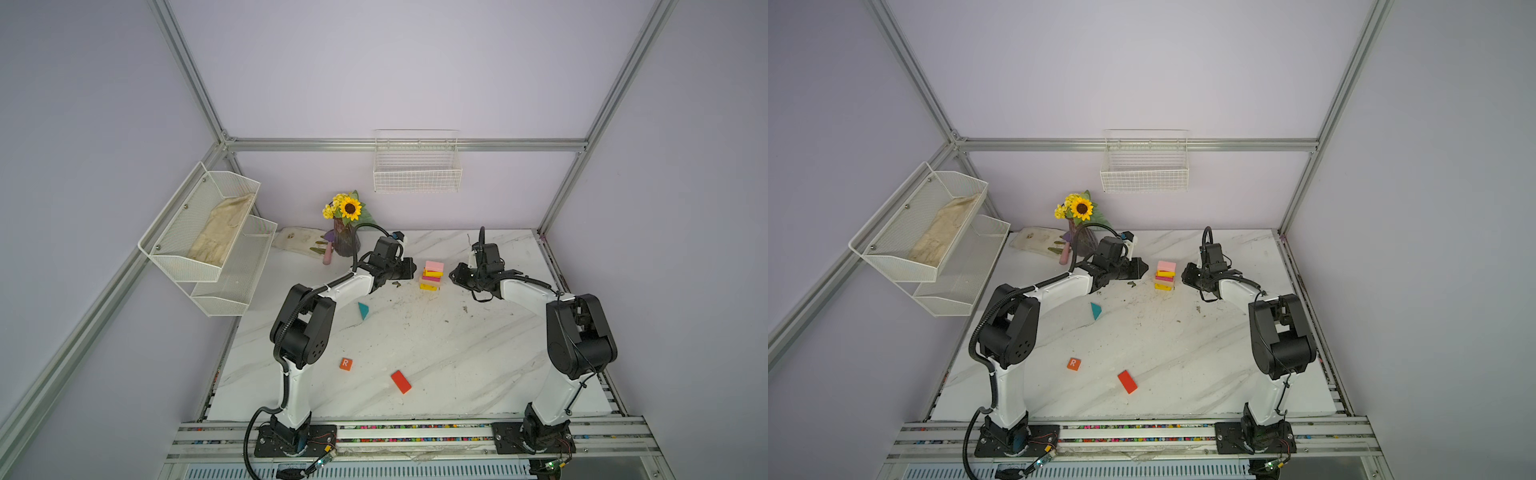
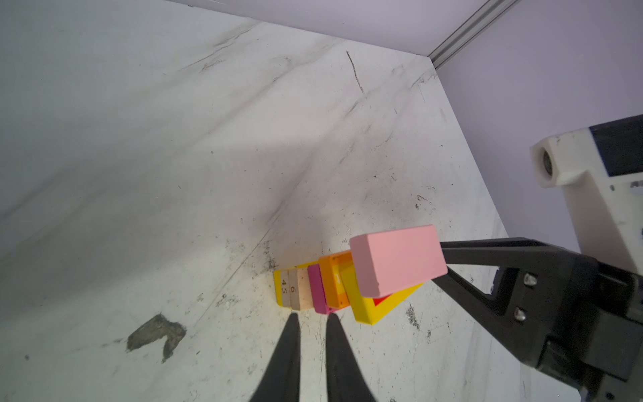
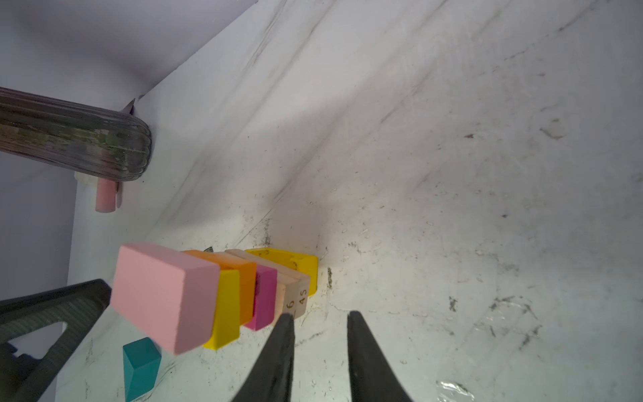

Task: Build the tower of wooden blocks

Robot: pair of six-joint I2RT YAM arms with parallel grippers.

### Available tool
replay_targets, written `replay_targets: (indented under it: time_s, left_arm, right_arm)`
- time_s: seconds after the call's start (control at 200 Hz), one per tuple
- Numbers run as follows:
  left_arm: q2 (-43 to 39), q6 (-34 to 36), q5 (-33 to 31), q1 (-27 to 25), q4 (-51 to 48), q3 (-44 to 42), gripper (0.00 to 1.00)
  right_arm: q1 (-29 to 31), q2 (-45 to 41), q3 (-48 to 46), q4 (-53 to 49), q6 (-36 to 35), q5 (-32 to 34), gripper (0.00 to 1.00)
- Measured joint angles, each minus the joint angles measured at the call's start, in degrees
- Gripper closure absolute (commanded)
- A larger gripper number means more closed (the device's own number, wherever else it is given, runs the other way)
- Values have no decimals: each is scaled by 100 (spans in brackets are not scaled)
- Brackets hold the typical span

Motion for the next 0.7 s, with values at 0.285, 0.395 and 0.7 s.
replay_targets:
  time_s: [0.285,0.395,0.7]
  left_arm:
    - [162,24,138,0,-275,323,84]
    - [212,44,216,0,-321,413,84]
    - [315,44,433,0,-376,446,84]
  right_arm:
    - [157,61,262,0,28,4,71]
    - [238,92,352,0,28,9,71]
    - [391,245,404,-13,39,35,71]
